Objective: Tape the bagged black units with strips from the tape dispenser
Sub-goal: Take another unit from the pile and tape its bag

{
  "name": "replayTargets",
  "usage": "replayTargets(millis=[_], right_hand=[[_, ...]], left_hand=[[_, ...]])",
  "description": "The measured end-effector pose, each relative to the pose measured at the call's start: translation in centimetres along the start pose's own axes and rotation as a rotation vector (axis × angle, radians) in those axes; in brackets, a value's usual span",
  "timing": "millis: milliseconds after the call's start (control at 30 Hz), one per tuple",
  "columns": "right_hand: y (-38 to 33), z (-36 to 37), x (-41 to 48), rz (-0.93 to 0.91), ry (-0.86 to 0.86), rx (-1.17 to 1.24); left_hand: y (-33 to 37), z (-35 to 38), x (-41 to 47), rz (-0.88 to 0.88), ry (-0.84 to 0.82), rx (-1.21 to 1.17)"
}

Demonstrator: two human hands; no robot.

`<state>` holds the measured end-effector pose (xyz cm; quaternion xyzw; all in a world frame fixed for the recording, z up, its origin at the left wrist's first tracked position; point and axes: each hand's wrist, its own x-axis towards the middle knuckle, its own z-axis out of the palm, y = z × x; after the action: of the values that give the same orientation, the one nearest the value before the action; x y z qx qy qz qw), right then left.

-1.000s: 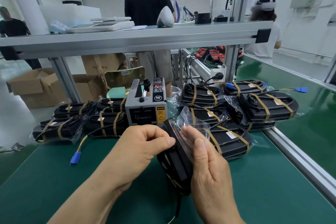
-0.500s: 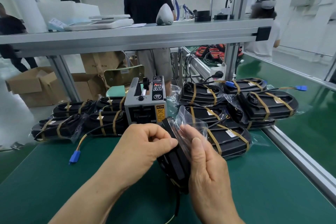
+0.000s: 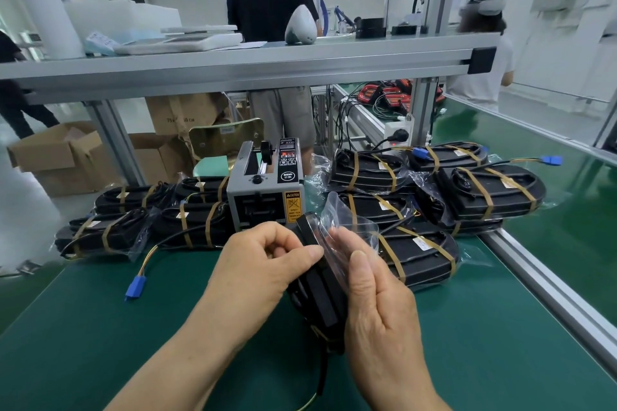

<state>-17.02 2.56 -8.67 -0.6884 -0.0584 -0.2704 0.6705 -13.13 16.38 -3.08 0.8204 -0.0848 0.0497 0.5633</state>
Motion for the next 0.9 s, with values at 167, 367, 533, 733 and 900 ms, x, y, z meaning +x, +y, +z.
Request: replayTargets(millis=[167, 367, 533, 733, 900], right_hand=[[0.1, 0.0, 0.0, -0.003, 0.002, 0.005], [0.1, -0.1, -0.2, -0.026, -0.014, 0.04], [0.1, -0.3, -0.4, -0.046, 0.001, 0.015], [0.3, -0.3, -0.8, -0.062, 0.004, 0.039], [1.4, 0.4, 0.1, -0.132, -0.046, 0.093]], left_hand=[[0.2, -0.1, -0.1, -0.004, -0.066, 0.102], [0.3, -1.2, 1.0, 0.009, -0.112, -0.02], [0.0, -1.9, 1.3, 0.024, -0.205, 0.012], [0.9, -2.4, 1.7, 0.077, -0.302, 0.236], [1.0, -2.1, 1.6, 0.115, -0.205, 0.371]])
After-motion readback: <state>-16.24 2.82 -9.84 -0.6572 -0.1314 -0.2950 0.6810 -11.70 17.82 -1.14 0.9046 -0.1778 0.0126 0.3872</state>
